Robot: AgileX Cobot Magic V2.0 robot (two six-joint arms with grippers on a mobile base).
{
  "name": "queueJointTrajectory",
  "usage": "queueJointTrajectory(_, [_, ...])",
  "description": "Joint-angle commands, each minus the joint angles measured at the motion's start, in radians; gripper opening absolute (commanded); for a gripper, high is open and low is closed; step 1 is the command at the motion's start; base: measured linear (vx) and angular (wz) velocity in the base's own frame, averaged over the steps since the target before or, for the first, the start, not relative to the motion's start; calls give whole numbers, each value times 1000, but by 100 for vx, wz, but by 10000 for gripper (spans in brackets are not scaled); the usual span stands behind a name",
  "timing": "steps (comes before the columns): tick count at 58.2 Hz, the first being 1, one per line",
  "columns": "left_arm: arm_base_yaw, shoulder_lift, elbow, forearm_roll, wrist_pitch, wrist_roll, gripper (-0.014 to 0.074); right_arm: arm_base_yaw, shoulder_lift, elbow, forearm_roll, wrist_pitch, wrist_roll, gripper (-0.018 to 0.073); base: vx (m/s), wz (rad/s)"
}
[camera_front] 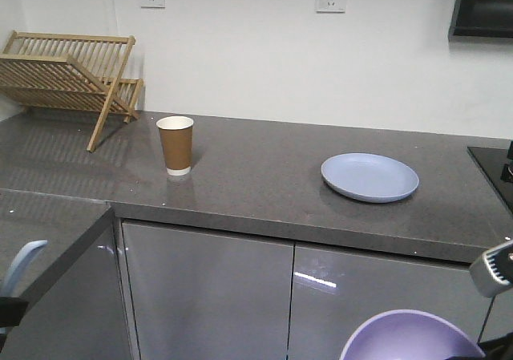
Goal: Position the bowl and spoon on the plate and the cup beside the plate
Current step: 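Drive the base, holding spoon and bowl, to the light blue plate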
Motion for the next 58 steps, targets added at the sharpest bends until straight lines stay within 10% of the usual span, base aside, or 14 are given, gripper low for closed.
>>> queueJointTrajectory(1, [-7,-15,-24,-24,-61,-6,175,1,-14,-28,4,-63,1,61,13,-9])
queueJointTrajectory(58, [-7,-15,-24,-24,-61,-6,175,1,-14,-28,4,-63,1,61,15,-9])
